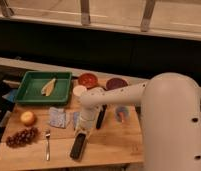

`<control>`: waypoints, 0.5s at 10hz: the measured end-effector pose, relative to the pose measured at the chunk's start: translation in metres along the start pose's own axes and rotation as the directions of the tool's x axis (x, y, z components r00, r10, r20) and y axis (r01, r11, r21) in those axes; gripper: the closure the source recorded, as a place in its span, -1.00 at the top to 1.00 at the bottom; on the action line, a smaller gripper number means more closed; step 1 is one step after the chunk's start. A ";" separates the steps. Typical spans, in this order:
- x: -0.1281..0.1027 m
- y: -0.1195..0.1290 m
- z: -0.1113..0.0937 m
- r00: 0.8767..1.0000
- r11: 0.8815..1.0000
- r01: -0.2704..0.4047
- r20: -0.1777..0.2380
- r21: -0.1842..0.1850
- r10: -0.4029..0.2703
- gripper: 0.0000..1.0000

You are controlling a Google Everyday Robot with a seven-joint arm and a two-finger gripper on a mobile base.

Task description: Wipe table surface with eraser

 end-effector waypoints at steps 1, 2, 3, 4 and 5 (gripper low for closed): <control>0.007 -0.015 0.002 1.000 1.000 -0.030 -0.009 0.005 0.030 -1.00; 0.010 -0.031 0.000 0.998 0.998 -0.058 -0.008 0.009 0.058 -1.00; 0.011 -0.044 -0.003 0.997 0.997 -0.078 -0.002 0.015 0.078 -1.00; 0.009 -0.056 -0.009 0.996 0.996 -0.088 0.010 0.023 0.088 -1.00; 0.006 -0.062 -0.014 0.996 0.996 -0.085 0.024 0.030 0.085 -1.00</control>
